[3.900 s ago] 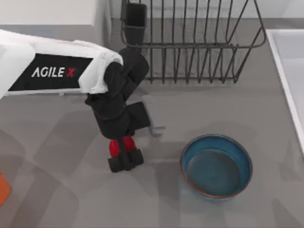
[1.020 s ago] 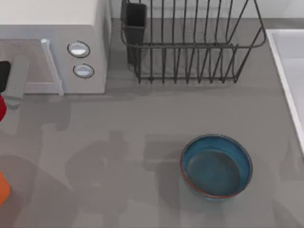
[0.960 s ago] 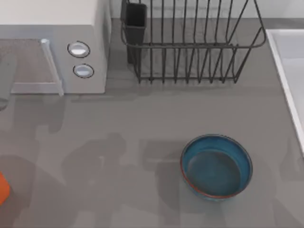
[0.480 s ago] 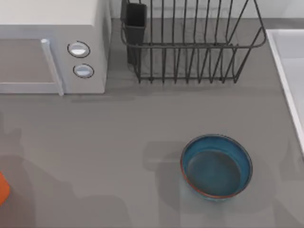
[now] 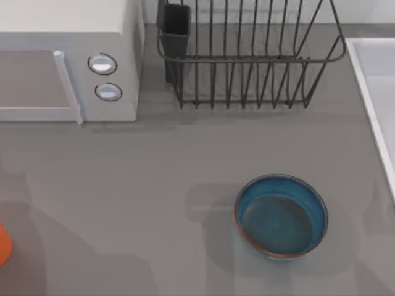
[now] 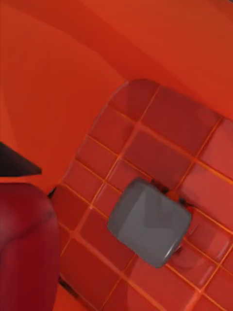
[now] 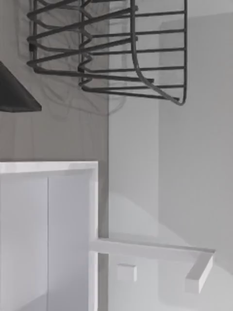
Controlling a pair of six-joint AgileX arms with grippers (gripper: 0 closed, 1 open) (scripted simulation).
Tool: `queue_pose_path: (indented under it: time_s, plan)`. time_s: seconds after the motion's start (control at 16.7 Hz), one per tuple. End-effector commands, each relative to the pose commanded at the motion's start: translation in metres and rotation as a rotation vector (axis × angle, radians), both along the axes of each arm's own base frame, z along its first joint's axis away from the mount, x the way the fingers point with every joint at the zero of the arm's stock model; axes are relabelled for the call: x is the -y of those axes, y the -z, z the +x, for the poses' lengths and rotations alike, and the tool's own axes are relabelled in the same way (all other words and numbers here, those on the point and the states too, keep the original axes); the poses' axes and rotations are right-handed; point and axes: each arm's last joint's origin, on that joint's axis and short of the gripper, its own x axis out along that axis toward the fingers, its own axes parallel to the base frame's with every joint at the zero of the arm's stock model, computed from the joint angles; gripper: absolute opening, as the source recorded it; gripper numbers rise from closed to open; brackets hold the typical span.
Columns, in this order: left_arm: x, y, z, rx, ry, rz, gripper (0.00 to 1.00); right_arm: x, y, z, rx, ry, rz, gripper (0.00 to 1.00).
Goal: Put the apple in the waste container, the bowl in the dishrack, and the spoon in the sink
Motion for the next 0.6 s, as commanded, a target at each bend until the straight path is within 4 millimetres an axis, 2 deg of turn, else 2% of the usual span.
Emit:
queue_pose_path:
  time_s: [0.36, 0.6]
  plan:
    - [-0.003, 0.054, 0.003, 0.001, -0.006, 0.004, 0.0, 0.0, 0.0, 0.0, 0.0, 0.0, 0.0, 1.0]
    - [-0.003, 0.059, 0.003, -0.003, -0.006, 0.003, 0.0, 0.0, 0.0, 0.0, 0.0, 0.0, 0.0, 1.0]
